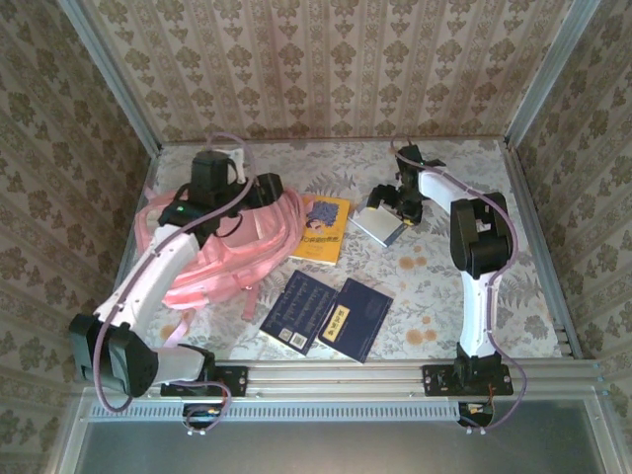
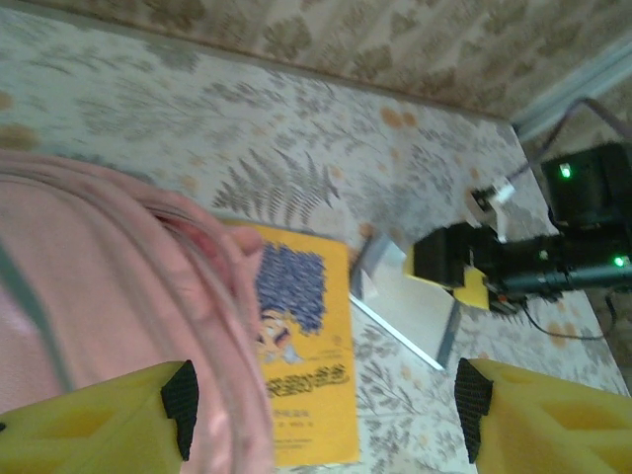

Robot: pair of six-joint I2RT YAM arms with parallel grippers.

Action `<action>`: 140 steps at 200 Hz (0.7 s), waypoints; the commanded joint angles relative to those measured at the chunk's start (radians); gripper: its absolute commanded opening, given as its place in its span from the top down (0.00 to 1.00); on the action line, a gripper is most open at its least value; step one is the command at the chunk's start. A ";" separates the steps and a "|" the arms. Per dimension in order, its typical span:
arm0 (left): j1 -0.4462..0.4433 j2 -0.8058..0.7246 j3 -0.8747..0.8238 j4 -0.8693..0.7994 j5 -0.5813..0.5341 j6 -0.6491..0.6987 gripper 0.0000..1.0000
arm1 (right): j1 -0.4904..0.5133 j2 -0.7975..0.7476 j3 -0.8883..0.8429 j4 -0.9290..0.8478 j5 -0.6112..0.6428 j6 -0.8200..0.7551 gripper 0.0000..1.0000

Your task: Pack books, pencil case, and school supplies into a backpack

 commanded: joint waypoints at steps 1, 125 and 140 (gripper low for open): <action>-0.076 0.082 0.019 0.012 -0.020 -0.064 0.29 | 0.045 -0.075 -0.174 0.082 -0.087 0.044 0.00; -0.207 0.391 0.046 0.060 -0.026 -0.161 0.37 | 0.090 -0.363 -0.334 0.111 0.217 0.044 0.03; -0.221 0.442 0.074 0.068 -0.014 -0.166 0.38 | 0.067 -0.321 -0.268 0.062 0.209 0.028 0.03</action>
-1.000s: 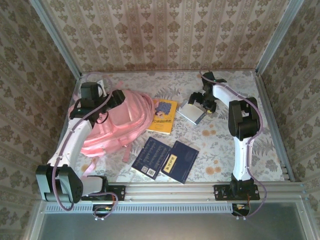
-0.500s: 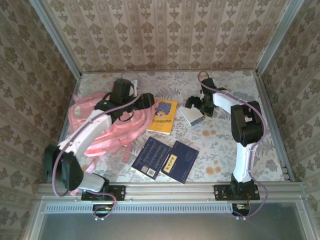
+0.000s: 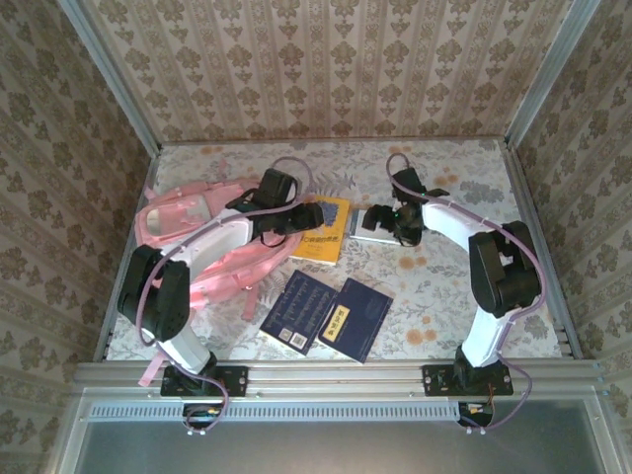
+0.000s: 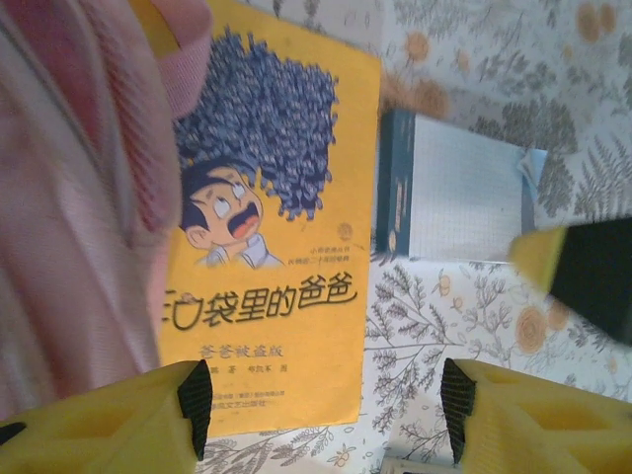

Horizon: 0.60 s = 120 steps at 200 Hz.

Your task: Pack books, pencil case, and school supplies into a backpack

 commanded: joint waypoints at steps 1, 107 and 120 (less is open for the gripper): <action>-0.031 0.082 0.071 0.029 0.020 -0.024 0.39 | -0.028 0.026 0.115 -0.093 0.110 -0.033 0.03; -0.071 0.298 0.312 -0.006 0.026 0.026 0.46 | -0.154 0.063 -0.051 0.042 -0.156 0.151 0.04; -0.068 0.339 0.381 -0.031 0.038 0.047 0.48 | -0.167 0.065 -0.082 0.100 -0.224 0.171 0.04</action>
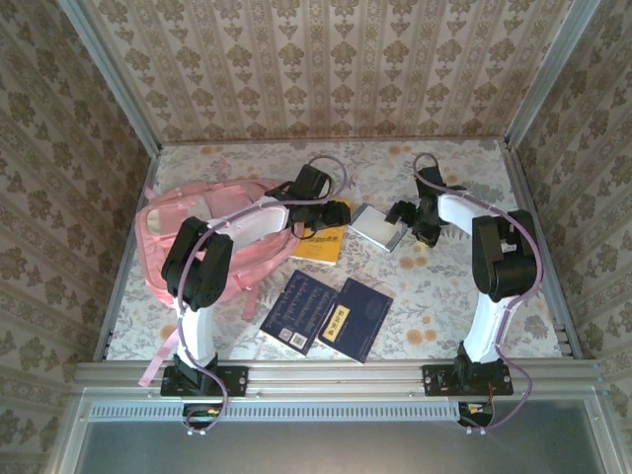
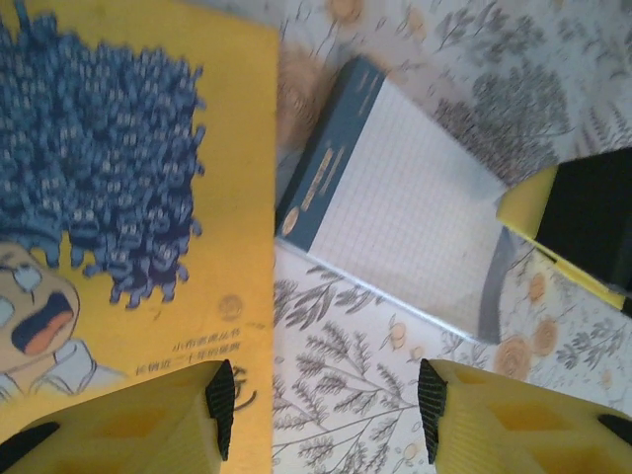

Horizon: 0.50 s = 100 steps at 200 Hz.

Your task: Pack books, pencil case, and school supplies into a backpack

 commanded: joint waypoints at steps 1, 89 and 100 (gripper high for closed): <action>0.005 0.056 0.118 -0.043 -0.003 0.059 0.48 | -0.011 -0.024 -0.071 0.077 -0.157 0.074 0.04; 0.032 0.387 0.477 -0.086 0.100 0.028 0.44 | -0.059 0.007 -0.130 0.250 -0.346 0.171 0.10; 0.032 0.416 0.505 -0.093 0.105 0.022 0.43 | -0.059 0.012 -0.138 0.274 -0.367 0.182 0.10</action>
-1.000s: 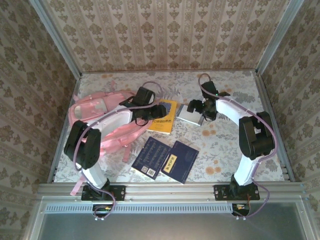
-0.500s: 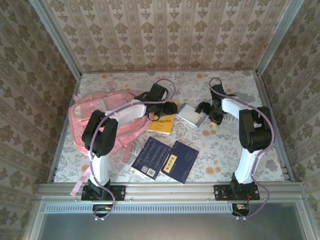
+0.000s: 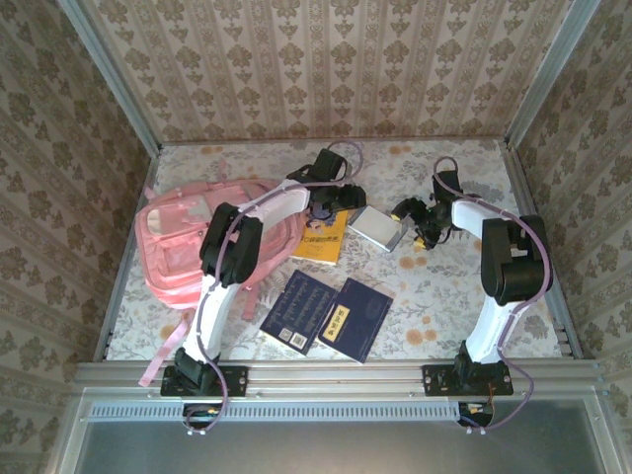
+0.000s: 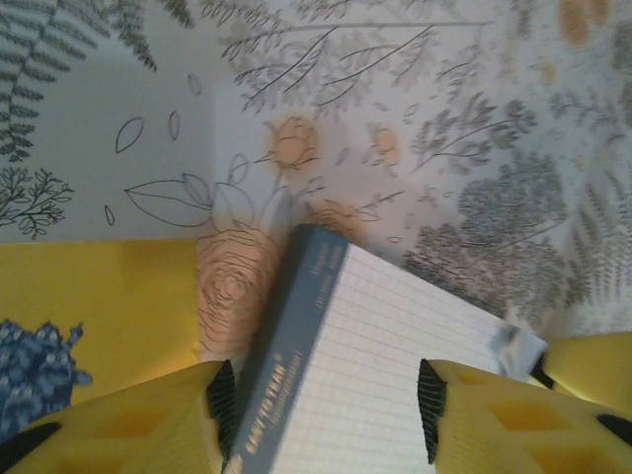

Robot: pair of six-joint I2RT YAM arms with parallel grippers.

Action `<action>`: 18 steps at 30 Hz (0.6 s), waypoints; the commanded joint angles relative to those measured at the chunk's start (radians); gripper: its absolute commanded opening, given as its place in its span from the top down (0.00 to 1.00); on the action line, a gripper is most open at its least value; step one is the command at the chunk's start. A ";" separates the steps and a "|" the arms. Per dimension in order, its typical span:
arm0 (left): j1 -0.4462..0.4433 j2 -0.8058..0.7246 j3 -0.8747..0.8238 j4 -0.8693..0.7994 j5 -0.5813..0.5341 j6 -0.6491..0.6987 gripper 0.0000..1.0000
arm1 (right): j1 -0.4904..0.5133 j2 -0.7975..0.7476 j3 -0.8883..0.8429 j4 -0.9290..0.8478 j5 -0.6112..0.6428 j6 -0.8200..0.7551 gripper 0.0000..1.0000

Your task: Pack books, pencil case, and school supplies into a backpack

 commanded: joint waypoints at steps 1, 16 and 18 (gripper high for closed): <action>0.013 0.052 0.085 -0.030 0.033 -0.013 0.43 | 0.026 0.042 -0.041 0.128 -0.145 0.049 0.10; -0.016 0.153 0.128 -0.049 0.077 -0.072 0.42 | 0.039 0.069 -0.027 0.293 -0.280 0.167 0.13; -0.020 0.158 0.119 -0.046 0.090 -0.076 0.42 | 0.040 0.064 -0.028 0.316 -0.291 0.185 0.14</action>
